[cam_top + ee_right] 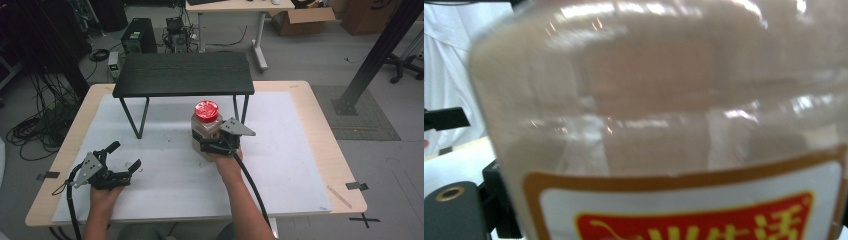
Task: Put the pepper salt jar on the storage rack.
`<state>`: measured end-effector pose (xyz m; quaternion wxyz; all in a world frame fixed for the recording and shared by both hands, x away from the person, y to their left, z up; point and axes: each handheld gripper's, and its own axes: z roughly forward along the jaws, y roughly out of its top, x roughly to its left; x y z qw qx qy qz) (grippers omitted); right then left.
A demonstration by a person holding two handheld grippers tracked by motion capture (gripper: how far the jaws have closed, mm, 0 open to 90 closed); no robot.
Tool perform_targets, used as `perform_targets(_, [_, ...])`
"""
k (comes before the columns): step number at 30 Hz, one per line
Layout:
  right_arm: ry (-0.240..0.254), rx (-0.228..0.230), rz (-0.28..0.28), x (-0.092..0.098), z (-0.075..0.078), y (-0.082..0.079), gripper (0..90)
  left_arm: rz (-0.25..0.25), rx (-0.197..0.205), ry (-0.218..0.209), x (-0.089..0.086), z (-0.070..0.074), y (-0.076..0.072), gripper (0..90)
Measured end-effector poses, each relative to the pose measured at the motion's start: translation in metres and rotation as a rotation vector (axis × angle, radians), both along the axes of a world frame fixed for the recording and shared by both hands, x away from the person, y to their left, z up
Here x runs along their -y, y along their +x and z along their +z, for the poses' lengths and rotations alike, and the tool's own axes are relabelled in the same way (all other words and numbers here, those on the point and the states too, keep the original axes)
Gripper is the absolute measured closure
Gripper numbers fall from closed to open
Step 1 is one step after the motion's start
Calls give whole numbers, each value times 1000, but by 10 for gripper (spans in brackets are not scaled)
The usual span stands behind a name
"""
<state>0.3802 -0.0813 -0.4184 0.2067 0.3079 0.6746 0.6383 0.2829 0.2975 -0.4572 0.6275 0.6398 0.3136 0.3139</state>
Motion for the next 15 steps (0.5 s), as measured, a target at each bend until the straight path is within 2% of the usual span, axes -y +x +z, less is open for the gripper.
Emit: perform_targets(15, [10, 27, -17, -2, -3, -1, 163, 1, -2, -1, 0, 0, 0, 2])
